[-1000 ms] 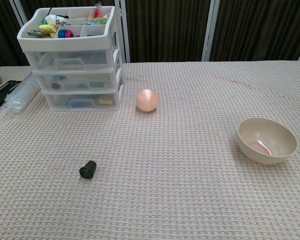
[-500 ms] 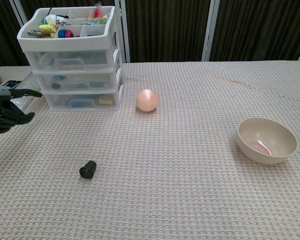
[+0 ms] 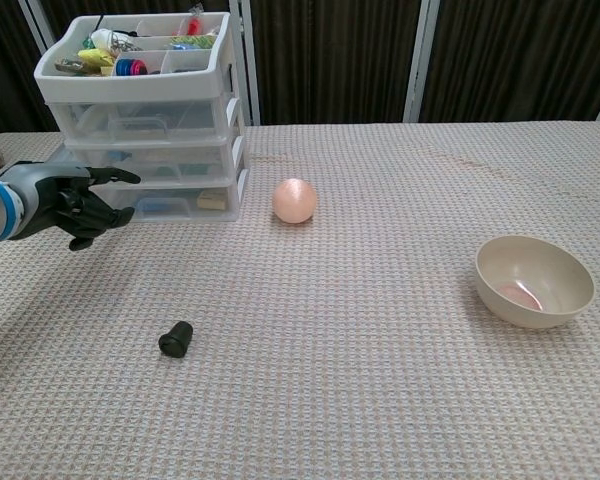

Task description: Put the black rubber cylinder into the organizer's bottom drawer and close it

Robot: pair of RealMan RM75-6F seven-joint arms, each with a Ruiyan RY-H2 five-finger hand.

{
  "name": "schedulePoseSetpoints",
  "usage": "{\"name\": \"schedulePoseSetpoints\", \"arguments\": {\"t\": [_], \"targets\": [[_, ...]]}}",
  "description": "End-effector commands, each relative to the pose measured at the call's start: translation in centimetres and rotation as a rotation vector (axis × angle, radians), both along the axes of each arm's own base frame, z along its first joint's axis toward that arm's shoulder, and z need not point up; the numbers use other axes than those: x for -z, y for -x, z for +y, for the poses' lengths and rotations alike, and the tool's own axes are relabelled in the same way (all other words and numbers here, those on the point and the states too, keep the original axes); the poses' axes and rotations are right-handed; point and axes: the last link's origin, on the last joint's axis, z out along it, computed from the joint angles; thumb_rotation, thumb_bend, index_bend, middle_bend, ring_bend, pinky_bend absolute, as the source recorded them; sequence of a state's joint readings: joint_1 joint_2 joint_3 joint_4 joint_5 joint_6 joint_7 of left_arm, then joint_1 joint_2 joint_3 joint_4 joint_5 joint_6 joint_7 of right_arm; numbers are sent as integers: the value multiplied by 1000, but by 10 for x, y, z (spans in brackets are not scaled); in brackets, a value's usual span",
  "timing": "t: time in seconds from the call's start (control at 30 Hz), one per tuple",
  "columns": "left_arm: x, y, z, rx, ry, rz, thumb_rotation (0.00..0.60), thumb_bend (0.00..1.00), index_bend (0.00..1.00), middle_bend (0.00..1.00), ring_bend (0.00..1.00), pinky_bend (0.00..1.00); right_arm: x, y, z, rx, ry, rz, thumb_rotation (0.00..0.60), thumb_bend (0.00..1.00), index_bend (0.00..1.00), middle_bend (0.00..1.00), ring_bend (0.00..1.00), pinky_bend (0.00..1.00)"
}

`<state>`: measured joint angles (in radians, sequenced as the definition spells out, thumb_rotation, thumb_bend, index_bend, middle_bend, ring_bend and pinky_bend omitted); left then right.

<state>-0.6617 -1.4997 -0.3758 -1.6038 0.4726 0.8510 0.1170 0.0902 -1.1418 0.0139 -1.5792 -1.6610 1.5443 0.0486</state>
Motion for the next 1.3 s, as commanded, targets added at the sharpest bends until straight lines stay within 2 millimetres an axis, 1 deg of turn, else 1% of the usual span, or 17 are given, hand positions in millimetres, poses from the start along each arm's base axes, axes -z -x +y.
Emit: {"name": "schedulePoseSetpoints", "arguments": {"t": [0.03, 0.2, 0.37, 0.53, 0.7, 0.9, 1.1, 1.2, 1.3], "targets": [[2, -4, 4, -8, -4, -19, 600, 587, 4, 970, 884, 800, 0, 0, 0, 0, -2, 0, 600, 67, 90, 0, 0, 0], [7, -9, 12, -36, -11, -50, 600, 587, 30, 971, 884, 800, 0, 0, 0, -1, -2, -1, 600, 67, 89, 0, 0, 0], [11, -14, 16, -60, -11, -94, 600, 587, 70, 971, 884, 800, 0, 0, 0, 1, -3, -1, 600, 67, 90, 0, 0, 0], [12, -17, 20, -74, -10, -121, 600, 587, 122, 970, 884, 800, 0, 0, 0, 1, -4, -1, 600, 68, 90, 0, 0, 0], [12, -18, 24, -81, -15, -134, 600, 588, 142, 970, 884, 800, 0, 0, 0, 0, -4, 0, 600, 68, 89, 0, 0, 0], [11, -20, 29, -82, -28, -149, 600, 588, 146, 970, 884, 800, 0, 0, 0, -1, -4, 1, 600, 67, 89, 0, 0, 0], [14, -22, 32, -97, -25, -179, 600, 587, 147, 970, 884, 800, 0, 0, 1, 1, -4, 1, 600, 68, 89, 0, 0, 0], [16, -24, 33, -140, 1, -271, 600, 587, 149, 970, 884, 800, 0, 0, 1, 2, -5, 0, 600, 67, 90, 0, 0, 0], [17, -22, 34, -165, 5, -314, 600, 587, 150, 970, 884, 800, 0, 0, 0, 3, -6, -1, 600, 67, 90, 0, 0, 0]]}}
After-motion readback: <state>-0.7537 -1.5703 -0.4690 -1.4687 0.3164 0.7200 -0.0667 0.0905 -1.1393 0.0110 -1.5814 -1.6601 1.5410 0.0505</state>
